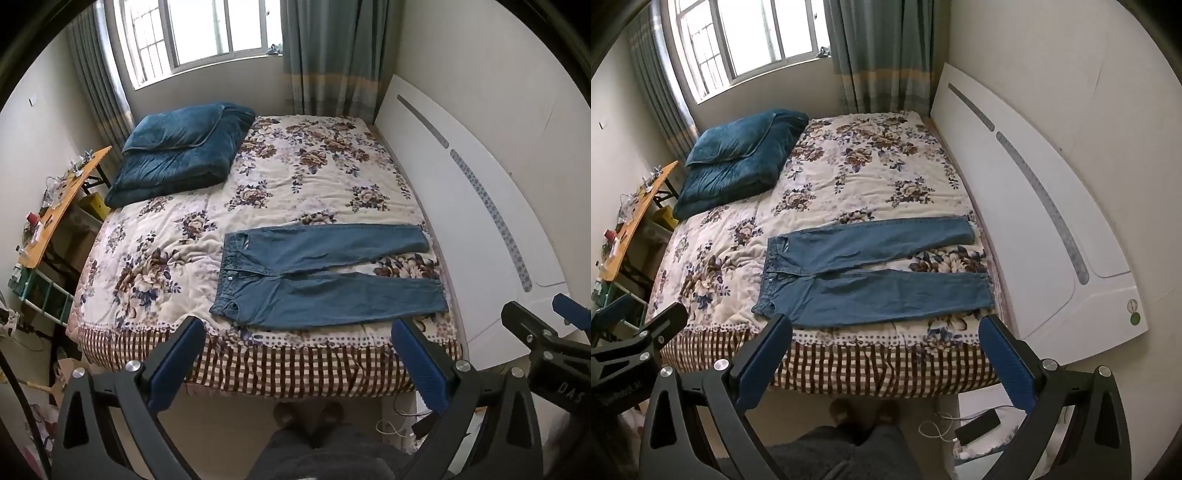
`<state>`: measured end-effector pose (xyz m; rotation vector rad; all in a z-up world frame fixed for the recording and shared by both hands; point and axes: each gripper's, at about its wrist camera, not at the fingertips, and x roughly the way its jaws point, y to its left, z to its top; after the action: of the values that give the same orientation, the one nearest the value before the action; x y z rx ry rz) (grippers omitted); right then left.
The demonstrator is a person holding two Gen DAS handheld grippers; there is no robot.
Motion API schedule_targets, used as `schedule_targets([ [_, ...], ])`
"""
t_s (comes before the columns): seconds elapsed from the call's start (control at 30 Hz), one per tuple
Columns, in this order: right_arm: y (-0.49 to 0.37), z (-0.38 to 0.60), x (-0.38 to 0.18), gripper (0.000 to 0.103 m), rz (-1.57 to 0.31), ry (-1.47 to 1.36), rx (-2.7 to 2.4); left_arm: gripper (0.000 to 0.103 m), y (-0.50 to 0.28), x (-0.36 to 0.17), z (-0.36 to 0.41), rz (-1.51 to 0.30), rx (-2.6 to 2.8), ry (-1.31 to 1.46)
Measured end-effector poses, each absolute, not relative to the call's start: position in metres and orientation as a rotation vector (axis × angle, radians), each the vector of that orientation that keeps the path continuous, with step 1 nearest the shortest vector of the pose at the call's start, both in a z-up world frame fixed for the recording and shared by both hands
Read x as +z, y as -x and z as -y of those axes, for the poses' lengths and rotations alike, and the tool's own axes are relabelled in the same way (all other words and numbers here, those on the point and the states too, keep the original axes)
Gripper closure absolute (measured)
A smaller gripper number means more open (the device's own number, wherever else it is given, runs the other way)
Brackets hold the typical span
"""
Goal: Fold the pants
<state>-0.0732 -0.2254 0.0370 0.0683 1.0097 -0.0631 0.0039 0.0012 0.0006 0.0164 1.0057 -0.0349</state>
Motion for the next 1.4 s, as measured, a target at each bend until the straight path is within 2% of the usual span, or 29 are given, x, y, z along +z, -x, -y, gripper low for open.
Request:
schedule_targets([
  [1.4,0.062,0.226,0.04,0.001,-1.005,-0.1,-0.057,0.0,-0.018,0.013,0.001,-0.986,-0.026,-0.039],
])
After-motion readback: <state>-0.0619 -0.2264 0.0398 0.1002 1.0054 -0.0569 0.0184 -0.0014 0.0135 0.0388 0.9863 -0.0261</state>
